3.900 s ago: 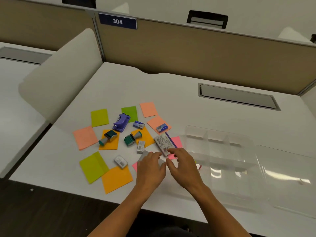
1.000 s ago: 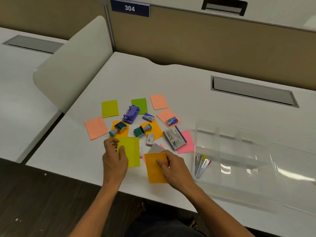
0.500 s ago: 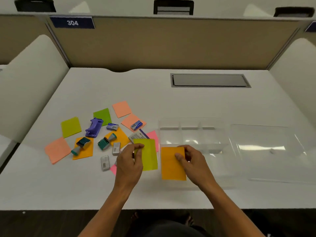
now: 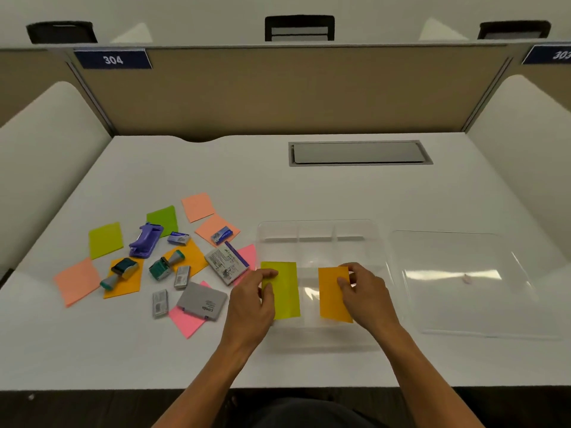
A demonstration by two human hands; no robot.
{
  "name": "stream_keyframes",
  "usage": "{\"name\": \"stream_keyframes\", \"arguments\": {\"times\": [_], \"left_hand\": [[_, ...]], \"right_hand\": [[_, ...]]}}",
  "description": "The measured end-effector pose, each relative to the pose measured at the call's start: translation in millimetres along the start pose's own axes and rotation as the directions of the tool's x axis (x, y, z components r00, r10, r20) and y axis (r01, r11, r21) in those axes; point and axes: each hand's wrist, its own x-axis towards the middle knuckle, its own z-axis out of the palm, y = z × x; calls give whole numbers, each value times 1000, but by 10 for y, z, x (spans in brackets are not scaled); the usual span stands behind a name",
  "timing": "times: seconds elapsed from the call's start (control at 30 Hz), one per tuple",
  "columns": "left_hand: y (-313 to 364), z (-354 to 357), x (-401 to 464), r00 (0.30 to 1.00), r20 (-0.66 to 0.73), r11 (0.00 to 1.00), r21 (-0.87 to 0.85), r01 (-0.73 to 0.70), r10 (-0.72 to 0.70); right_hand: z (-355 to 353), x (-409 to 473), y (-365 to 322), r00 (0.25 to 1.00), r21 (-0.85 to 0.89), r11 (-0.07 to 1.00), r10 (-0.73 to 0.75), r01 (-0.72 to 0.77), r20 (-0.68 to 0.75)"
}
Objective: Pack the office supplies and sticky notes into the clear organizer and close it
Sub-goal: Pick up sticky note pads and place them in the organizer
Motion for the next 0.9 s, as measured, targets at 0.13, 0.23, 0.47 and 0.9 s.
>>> {"name": "stream_keyframes", "arguments": {"times": [0.13,0.23,0.47,0.9], "left_hand": [[76,109,-38,1000,-2,1000,5,14,-14],[112,153,-57,1000,-23,1000,12,16,-16],[196,261,-140,996,-36,996,32,84,-83],[396,543,-101,994,31,989,102,105,-109]], "right_hand": [[11,87,49,995,-43,998,-42,46,93],[42,154,50,987,-54,995,-70,78,144],[145,246,41,958,-159,978,-83,131,276],[-44,207,144,970,-172,964,-172,202,172]]}}
